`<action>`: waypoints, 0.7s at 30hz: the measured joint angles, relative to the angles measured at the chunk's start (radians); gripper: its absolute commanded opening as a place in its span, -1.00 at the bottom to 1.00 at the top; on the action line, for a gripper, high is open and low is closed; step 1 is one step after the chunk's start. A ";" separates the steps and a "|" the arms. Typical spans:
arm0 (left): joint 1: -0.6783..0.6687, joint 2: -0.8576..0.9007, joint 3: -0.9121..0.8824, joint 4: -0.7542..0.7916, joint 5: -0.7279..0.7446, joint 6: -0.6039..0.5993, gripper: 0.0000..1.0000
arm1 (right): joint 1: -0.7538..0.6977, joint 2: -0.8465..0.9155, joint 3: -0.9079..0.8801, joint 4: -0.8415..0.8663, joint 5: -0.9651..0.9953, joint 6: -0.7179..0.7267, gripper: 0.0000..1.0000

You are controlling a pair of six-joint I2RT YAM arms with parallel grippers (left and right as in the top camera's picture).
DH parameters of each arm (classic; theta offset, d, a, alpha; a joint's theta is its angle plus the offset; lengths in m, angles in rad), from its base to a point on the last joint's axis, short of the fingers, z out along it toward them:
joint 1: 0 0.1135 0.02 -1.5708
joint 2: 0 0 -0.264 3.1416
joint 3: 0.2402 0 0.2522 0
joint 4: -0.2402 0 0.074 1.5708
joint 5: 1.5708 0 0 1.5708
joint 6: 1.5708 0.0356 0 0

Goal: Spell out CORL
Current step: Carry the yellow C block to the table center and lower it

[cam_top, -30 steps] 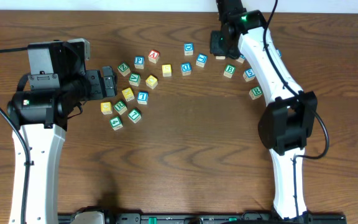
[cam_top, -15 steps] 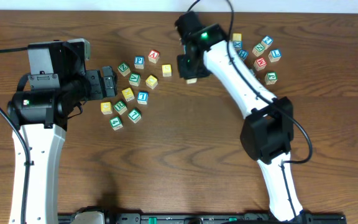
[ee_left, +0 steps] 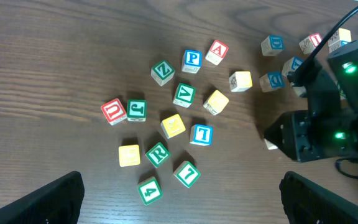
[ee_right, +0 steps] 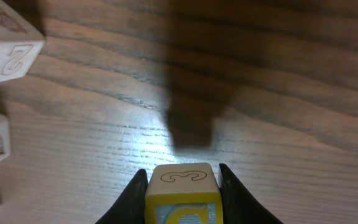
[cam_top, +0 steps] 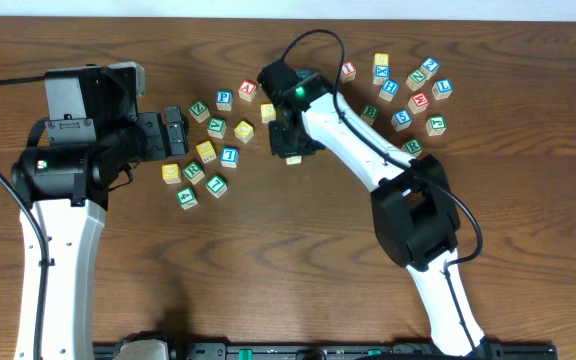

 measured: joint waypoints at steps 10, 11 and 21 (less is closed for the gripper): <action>0.000 0.000 0.000 0.000 0.000 0.000 0.98 | 0.015 0.000 -0.053 0.047 0.061 0.101 -0.64; 0.000 0.000 0.000 0.000 0.000 0.000 0.98 | 0.018 0.000 -0.055 0.048 0.064 0.104 -0.64; 0.000 0.000 0.000 0.000 0.000 0.000 0.98 | 0.058 0.000 -0.060 0.060 0.098 0.117 -0.60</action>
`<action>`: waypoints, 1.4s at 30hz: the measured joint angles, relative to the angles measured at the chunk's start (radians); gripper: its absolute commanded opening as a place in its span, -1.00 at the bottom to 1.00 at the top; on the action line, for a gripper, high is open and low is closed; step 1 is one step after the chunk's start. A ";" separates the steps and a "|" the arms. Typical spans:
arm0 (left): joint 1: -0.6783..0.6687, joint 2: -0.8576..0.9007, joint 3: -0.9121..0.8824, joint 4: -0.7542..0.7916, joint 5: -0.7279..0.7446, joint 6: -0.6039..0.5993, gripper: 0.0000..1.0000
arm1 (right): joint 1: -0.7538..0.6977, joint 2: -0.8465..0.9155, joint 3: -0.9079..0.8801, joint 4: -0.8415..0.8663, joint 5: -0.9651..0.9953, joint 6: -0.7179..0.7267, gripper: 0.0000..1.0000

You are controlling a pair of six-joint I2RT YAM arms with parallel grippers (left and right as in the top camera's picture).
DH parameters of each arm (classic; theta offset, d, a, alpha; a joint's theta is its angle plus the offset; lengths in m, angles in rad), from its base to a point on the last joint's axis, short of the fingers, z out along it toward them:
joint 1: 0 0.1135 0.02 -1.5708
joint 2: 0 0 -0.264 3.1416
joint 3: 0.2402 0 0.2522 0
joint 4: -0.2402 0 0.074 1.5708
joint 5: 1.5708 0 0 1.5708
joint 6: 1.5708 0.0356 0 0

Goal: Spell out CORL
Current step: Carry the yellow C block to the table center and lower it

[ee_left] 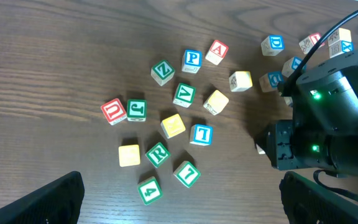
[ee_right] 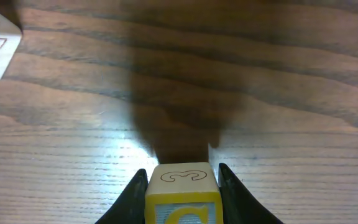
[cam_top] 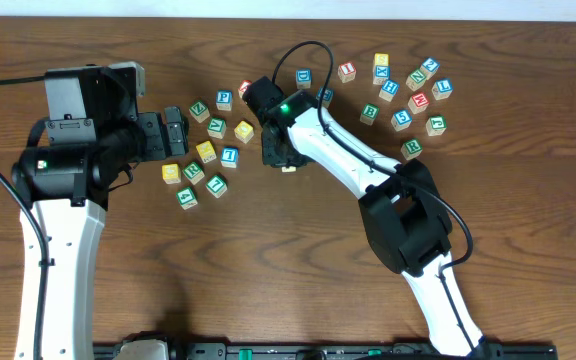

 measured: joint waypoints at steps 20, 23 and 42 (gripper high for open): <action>0.000 0.000 0.000 0.000 0.000 0.000 0.98 | 0.000 0.000 -0.018 0.014 0.016 0.025 -0.03; 0.000 0.000 0.000 0.000 0.000 0.000 0.98 | 0.000 0.000 -0.018 0.014 0.016 0.024 -0.04; 0.000 0.000 0.000 0.000 0.000 0.000 0.98 | 0.000 0.000 -0.018 0.061 0.018 0.027 -0.50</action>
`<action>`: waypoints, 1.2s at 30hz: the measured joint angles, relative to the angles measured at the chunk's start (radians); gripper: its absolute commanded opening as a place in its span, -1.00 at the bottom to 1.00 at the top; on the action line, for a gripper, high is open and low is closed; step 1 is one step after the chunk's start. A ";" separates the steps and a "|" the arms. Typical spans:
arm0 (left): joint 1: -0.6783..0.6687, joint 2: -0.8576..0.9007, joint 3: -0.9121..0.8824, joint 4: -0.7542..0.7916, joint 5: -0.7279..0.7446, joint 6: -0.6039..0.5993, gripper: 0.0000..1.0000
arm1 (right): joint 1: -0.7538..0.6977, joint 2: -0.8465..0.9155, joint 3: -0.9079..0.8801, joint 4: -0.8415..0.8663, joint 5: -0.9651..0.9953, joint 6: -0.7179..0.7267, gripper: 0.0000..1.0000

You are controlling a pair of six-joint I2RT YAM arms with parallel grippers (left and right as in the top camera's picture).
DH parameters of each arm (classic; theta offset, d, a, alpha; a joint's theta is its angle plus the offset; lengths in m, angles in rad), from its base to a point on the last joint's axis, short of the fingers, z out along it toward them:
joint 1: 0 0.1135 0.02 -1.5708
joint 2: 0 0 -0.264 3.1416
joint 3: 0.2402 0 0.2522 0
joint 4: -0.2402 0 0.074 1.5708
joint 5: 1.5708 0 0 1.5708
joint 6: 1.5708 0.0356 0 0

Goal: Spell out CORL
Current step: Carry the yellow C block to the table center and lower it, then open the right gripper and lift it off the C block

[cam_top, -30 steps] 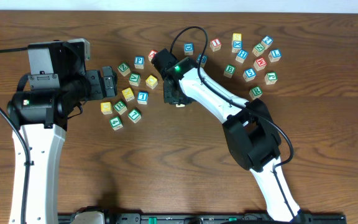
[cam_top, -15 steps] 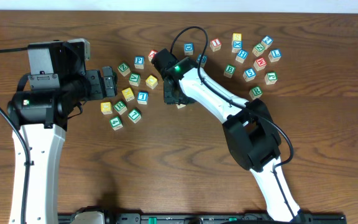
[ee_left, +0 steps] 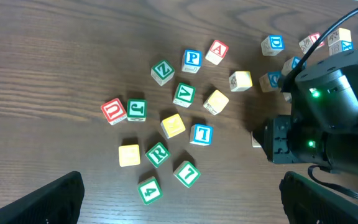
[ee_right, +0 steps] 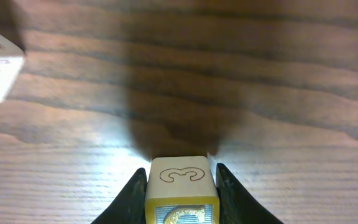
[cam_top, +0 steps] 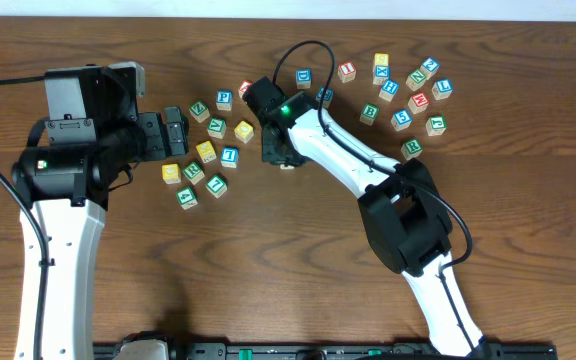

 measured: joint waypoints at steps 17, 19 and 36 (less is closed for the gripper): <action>0.000 0.000 0.000 0.000 0.000 0.000 0.98 | 0.000 0.000 0.000 0.014 0.003 0.002 -0.18; 0.000 0.000 0.000 0.000 0.000 0.000 0.98 | 0.000 0.000 0.000 0.014 0.003 0.002 -0.13; 0.000 0.000 0.000 0.000 0.000 0.000 0.98 | -0.061 -0.143 0.051 -0.039 -0.015 -0.108 0.12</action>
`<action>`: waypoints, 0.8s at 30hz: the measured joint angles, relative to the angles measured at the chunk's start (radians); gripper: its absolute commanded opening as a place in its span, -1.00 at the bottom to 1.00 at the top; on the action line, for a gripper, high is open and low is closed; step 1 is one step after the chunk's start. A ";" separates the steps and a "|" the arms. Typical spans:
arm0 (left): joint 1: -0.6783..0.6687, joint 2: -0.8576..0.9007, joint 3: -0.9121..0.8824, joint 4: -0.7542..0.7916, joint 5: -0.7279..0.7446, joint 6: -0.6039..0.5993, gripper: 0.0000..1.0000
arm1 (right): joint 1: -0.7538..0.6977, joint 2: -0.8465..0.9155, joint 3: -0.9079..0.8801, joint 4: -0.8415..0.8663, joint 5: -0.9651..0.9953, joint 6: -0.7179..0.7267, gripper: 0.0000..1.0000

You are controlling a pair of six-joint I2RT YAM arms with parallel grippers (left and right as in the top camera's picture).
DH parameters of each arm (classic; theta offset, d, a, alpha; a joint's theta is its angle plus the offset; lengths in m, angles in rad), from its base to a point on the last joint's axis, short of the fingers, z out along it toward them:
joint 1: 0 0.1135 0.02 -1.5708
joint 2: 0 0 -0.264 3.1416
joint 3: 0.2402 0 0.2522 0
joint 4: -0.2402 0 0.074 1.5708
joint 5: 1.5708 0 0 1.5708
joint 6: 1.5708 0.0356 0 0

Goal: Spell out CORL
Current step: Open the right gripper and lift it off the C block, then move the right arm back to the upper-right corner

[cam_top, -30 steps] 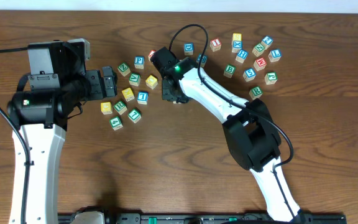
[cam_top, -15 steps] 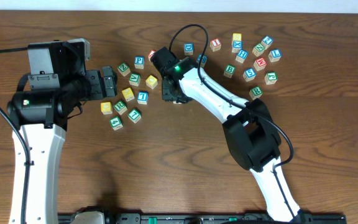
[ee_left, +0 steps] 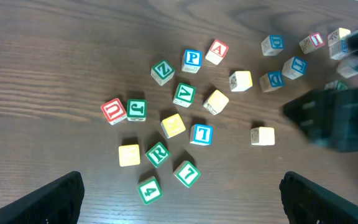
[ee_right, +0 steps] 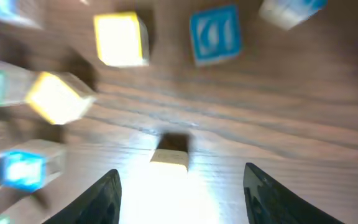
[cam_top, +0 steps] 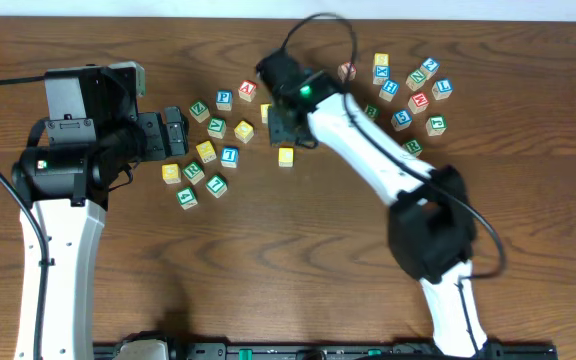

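A yellow block (cam_top: 286,156) stands alone on the wooden table, right of the left cluster; it also shows as the yellow block (ee_left: 263,135) and, blurred, the yellow block (ee_right: 169,155). My right gripper (ee_right: 182,199) is open above and just behind it, holding nothing; in the overhead view the right gripper (cam_top: 286,130) hovers just beyond the block. The green R block (ee_left: 158,154) lies in the left cluster. My left gripper (ee_left: 182,208) hangs open high over that cluster, seen from overhead as the left gripper (cam_top: 173,132).
The left cluster holds several letter blocks, among them blue P (ee_left: 192,59), red A (ee_left: 217,50), blue T (ee_left: 201,134) and red U (ee_left: 112,111). A second cluster of blocks (cam_top: 413,95) lies at the back right. The table's far edge (cam_top: 468,15) runs behind it.
My right gripper has opened and let go of the yellow block, which now stands on the table. The gripper has risen and drawn back. The left arm has not moved.
My right gripper was shut on the yellow block just above the table, right of the left cluster. It then held the block further left and lower, then down on the wood. Now the block stands free and the gripper is open above it.
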 measured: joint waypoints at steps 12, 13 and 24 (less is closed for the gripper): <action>0.000 0.000 0.000 0.000 0.000 0.000 0.98 | -0.070 -0.071 0.021 -0.039 -0.002 -0.054 0.18; 0.000 0.000 0.000 0.000 0.000 0.000 0.98 | -0.069 -0.071 0.021 -0.039 -0.002 -0.057 0.20; 0.000 0.000 0.000 0.000 0.000 0.000 0.98 | -0.068 -0.071 0.021 0.024 -0.101 -0.147 0.27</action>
